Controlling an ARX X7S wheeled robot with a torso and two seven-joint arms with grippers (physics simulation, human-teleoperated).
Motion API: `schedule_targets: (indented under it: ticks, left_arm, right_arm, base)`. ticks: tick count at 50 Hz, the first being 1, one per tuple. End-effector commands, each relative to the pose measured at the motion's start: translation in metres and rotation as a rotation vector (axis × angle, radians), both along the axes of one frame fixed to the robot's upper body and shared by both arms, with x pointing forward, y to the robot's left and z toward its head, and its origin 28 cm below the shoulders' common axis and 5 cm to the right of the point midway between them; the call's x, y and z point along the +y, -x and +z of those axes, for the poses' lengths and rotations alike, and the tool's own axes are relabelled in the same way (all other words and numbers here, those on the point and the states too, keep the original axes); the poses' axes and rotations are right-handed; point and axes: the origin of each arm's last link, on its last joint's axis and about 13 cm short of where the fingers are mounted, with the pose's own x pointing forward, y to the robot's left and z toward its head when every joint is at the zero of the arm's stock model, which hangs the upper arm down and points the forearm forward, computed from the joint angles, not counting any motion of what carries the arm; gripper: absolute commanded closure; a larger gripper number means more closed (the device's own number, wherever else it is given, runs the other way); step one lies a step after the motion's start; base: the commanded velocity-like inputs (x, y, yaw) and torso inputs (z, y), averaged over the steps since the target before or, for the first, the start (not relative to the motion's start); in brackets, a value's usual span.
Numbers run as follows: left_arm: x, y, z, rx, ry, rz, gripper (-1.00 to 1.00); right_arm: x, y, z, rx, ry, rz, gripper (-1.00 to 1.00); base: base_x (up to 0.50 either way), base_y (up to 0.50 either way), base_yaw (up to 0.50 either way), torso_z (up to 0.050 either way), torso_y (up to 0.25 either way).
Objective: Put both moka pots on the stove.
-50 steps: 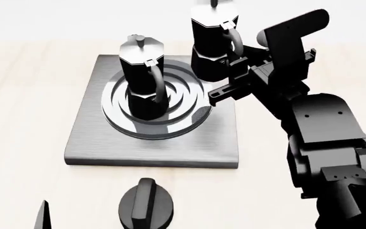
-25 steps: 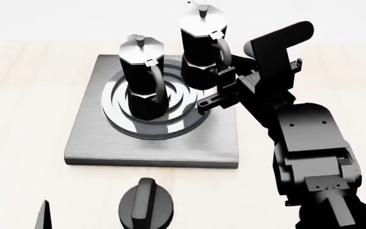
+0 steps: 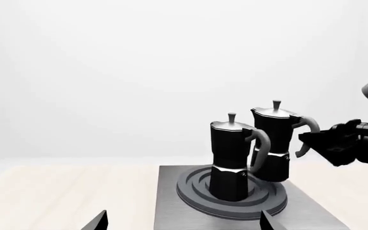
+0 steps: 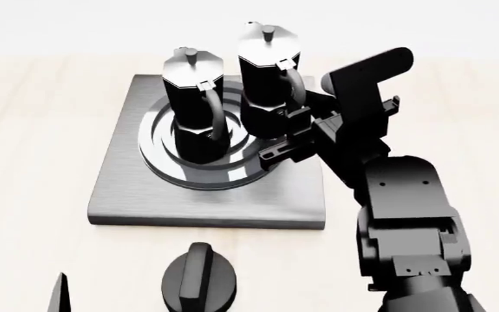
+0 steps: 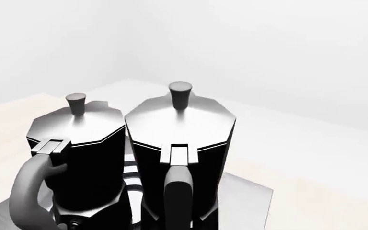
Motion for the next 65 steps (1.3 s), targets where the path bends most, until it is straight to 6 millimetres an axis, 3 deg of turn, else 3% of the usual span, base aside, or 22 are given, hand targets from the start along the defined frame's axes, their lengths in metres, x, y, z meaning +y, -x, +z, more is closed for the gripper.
schedule_targets:
  ticks: [1, 51, 52, 65]
  left_arm:
    - [0.000, 0.000, 0.000, 0.000, -0.001, 0.002, -1.00]
    - [0.000, 0.000, 0.000, -0.001, 0.000, 0.001, -1.00]
    - [0.000, 0.000, 0.000, -0.001, 0.000, 0.000, -1.00]
    - [0.000, 0.000, -0.001, 0.000, -0.001, -0.002, -1.00]
  right_arm:
    - [0.003, 0.000, 0.000, -0.017, -0.061, -0.016, 1.00]
    - [0.009, 0.004, -0.017, 0.016, -0.043, -0.013, 1.00]
    - [0.009, 0.004, -0.016, 0.014, -0.055, -0.011, -1.00]
    - [0.011, 0.002, -0.010, -0.107, -0.129, -0.047, -1.00]
  base:
    - [0.00, 0.00, 0.00, 0.000, 0.000]
    - [0.00, 0.00, 0.00, 0.000, 0.001]
    - [0.00, 0.00, 0.00, 0.000, 0.000]
    - [0.00, 0.00, 0.00, 0.000, 0.000]
